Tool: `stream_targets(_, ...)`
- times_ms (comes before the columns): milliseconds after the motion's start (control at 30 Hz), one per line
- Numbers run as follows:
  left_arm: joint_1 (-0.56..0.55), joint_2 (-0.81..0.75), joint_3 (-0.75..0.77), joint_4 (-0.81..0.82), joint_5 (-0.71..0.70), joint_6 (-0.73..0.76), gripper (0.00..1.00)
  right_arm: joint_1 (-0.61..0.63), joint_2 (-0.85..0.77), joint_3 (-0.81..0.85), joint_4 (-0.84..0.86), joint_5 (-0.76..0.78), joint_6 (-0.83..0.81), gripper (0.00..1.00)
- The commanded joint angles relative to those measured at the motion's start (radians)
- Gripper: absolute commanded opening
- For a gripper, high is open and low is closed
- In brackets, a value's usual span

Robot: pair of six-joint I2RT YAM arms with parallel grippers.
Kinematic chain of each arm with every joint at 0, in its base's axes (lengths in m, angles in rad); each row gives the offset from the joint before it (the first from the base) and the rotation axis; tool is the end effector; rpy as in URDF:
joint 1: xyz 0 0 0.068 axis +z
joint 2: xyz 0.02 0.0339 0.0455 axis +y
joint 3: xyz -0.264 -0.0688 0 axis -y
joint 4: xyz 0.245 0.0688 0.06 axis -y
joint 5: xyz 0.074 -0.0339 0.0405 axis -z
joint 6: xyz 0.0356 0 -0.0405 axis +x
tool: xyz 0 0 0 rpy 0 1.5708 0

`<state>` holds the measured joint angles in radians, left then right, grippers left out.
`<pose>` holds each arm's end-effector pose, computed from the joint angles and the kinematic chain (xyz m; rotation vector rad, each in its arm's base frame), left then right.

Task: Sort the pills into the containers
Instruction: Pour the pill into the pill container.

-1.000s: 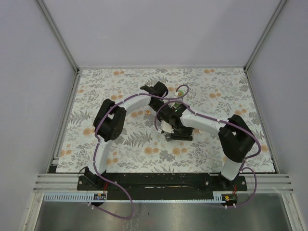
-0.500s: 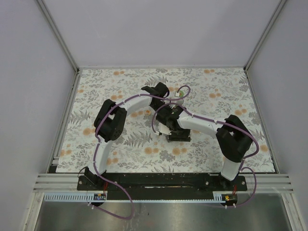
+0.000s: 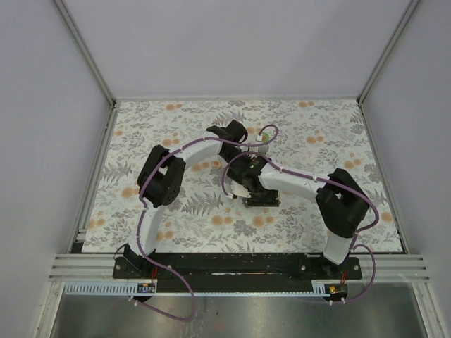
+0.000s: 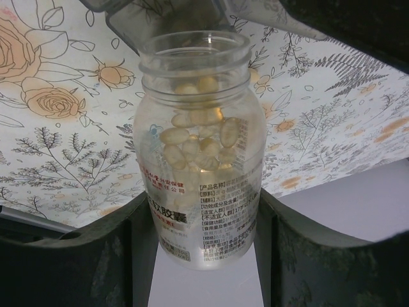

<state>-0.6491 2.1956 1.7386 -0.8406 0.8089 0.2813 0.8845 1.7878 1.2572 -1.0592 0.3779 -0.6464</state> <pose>0.3408 -0.2909 0.1784 1.3886 2.4030 -1.2356 0.2107 0.2365 0.1920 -2.1243 2.2028 -0.5845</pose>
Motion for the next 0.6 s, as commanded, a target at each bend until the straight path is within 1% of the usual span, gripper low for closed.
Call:
stream_targets(0,-0.006,-0.007,0.024,0.015,0.041,0.001,0.0,0.022,0.007,0.007,-0.001,0.045,-0.021,0.0)
stream_targets(567,-0.006,-0.007,0.022,0.015,0.044,0.001,0.0,0.044,0.022,-0.012,-0.018,0.099,-0.035,0.0)
